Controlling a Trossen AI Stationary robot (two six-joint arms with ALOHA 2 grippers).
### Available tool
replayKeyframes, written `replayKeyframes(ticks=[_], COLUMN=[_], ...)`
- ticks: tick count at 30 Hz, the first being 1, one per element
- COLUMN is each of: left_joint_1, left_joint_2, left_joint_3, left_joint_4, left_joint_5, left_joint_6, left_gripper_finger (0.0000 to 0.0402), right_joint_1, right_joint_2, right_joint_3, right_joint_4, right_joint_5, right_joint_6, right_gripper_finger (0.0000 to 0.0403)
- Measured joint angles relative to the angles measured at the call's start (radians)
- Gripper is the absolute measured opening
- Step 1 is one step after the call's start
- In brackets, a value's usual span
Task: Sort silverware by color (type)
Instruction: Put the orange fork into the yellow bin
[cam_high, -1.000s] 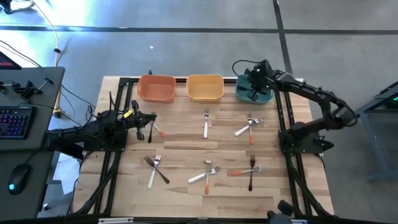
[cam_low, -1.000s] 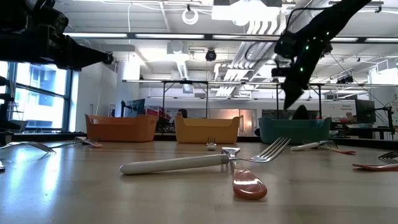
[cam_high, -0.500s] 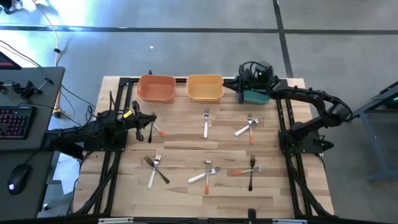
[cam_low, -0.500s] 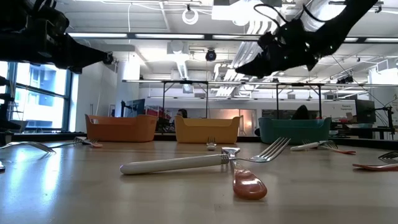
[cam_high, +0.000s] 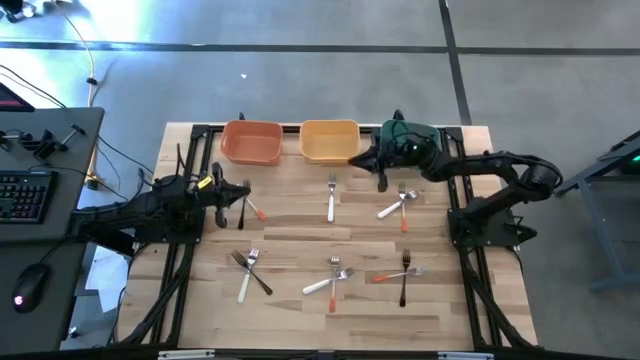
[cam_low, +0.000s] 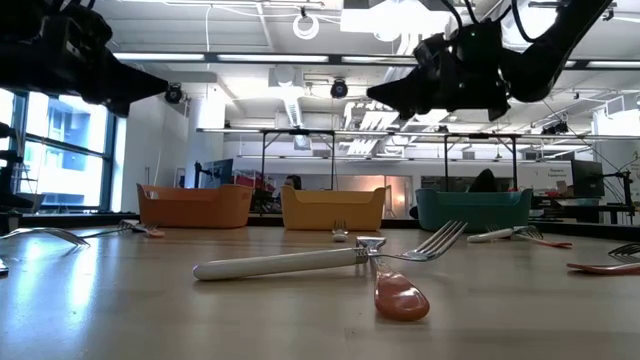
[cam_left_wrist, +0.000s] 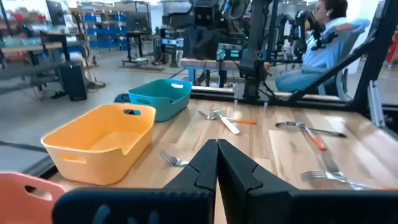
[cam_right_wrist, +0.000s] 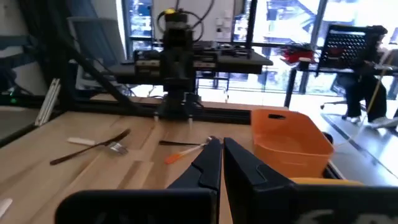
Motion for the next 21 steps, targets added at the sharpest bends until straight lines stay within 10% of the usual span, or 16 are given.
replayKeyframes(ticks=[21], left_joint_1=[0.0], left_joint_2=[0.005], left_joint_3=[0.062], left_joint_4=[-0.071], left_joint_5=[-0.048], left_joint_6=[-0.092], left_gripper_finger=[0.0001], right_joint_1=[0.133], right_joint_2=[0.0], right_joint_3=[0.0], right_joint_4=[0.007], right_joint_5=[0.123], right_joint_6=[-0.049], right_gripper_finger=[0.0])
